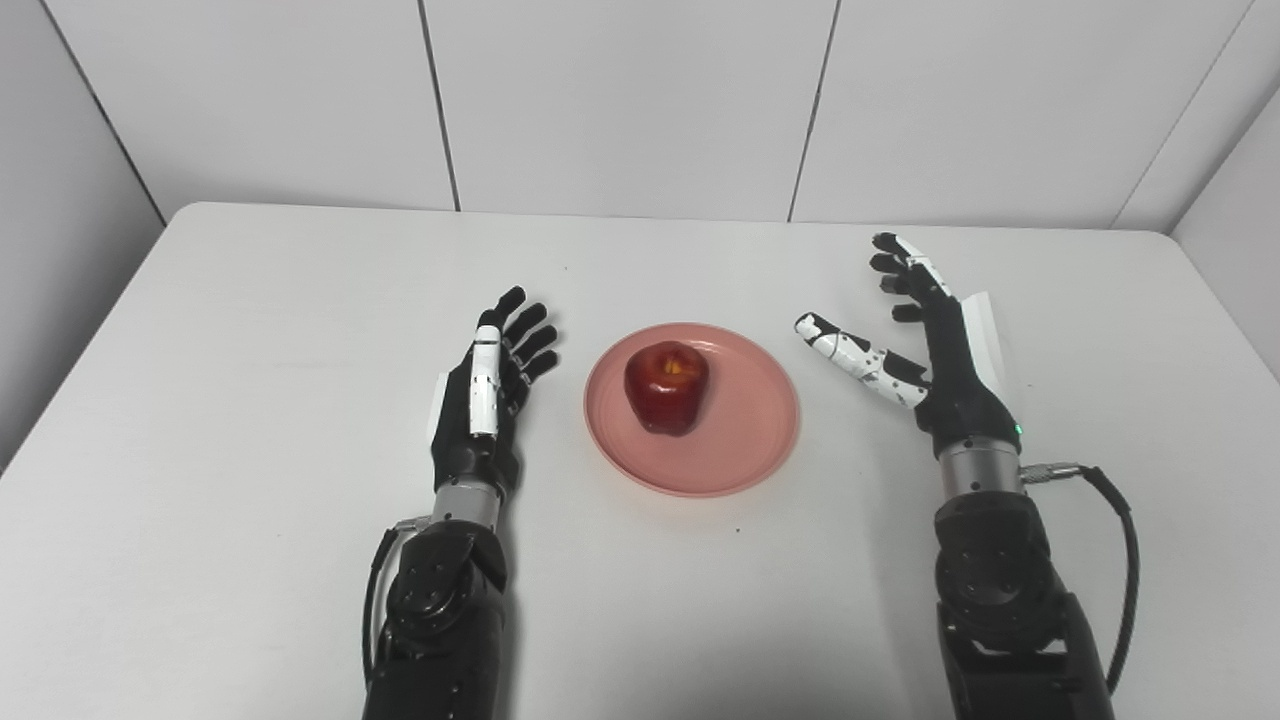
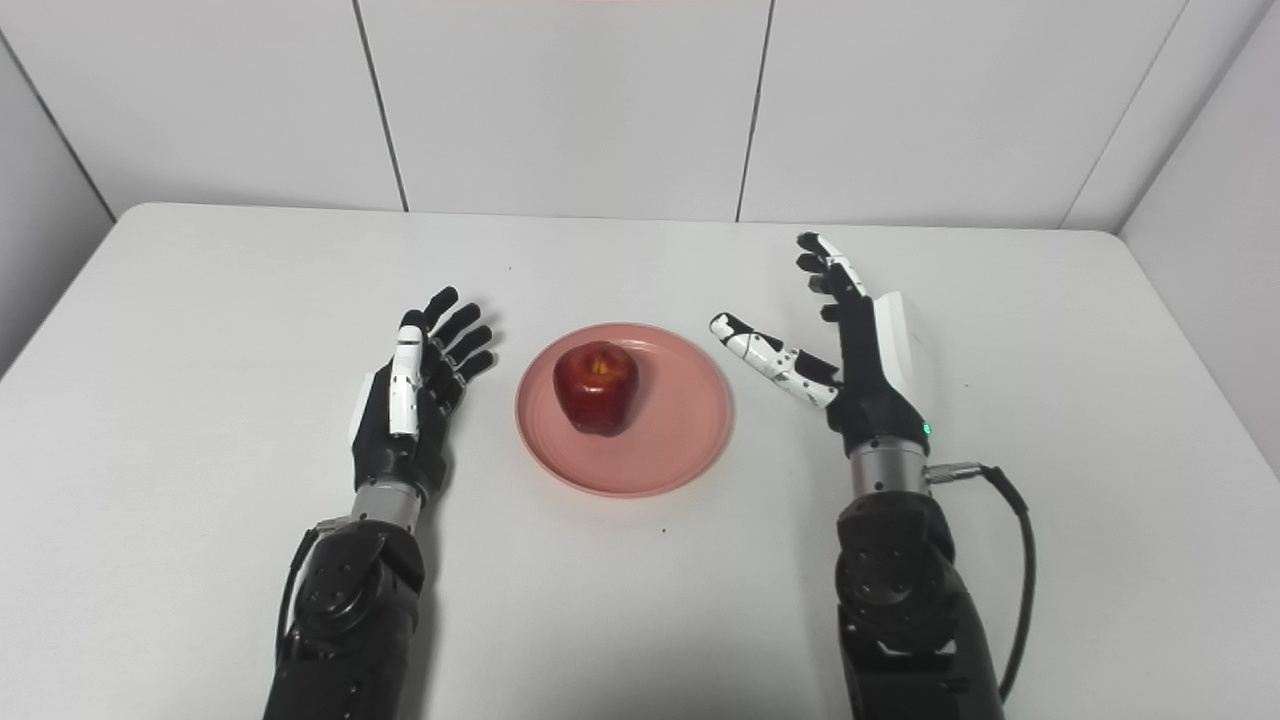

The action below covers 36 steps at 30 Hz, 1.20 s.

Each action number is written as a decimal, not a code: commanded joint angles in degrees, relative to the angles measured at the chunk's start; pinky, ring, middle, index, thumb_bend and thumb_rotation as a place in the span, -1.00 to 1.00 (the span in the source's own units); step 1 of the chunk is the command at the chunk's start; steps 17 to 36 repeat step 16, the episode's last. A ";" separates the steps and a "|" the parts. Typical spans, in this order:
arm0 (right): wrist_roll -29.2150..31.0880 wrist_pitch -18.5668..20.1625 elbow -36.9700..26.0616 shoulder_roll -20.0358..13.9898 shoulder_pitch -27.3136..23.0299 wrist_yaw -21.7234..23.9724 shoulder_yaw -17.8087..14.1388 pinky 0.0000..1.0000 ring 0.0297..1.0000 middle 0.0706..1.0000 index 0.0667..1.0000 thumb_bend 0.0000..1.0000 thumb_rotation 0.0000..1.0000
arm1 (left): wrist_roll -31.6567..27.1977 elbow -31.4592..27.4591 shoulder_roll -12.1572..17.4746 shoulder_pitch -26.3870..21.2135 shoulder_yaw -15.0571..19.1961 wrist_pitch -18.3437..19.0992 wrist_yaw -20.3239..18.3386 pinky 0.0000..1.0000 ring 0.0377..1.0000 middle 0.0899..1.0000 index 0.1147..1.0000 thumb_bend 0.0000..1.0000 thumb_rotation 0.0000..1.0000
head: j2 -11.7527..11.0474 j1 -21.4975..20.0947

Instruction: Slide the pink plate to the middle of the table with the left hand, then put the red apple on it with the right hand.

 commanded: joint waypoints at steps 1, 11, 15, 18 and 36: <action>1.66 -3.90 0.29 -0.31 -0.84 -1.86 -1.00 0.48 0.58 0.60 0.65 1.00 0.42 | -0.53 0.47 0.18 -0.58 0.24 0.15 -0.27 0.65 0.65 0.68 0.65 -0.18 1.00 | 0.10 0.07; 11.15 -10.01 6.38 -0.12 0.82 -2.15 -2.56 0.58 0.65 0.67 0.70 0.75 0.93 | -0.60 0.05 0.50 -0.31 0.13 0.58 -0.52 0.65 0.65 0.68 0.65 -0.21 1.00 | 0.43 0.23; 14.23 -14.03 9.73 -0.16 1.06 -2.73 -2.97 0.52 0.66 0.68 0.71 0.66 1.00 | -0.68 0.05 0.81 -0.18 0.06 0.53 -1.08 0.66 0.66 0.69 0.66 -0.22 1.00 | 0.30 -0.27; 15.07 -15.17 10.64 -0.14 1.11 -2.76 -3.12 0.52 0.67 0.69 0.71 0.64 1.00 | -0.71 0.19 0.94 -0.13 0.01 0.35 -1.33 0.66 0.66 0.69 0.66 -0.22 1.00 | 0.32 -0.39; 15.07 -15.17 10.64 -0.14 1.11 -2.76 -3.12 0.52 0.67 0.69 0.71 0.64 1.00 | -0.71 0.19 0.94 -0.13 0.01 0.35 -1.33 0.66 0.66 0.69 0.66 -0.22 1.00 | 0.32 -0.39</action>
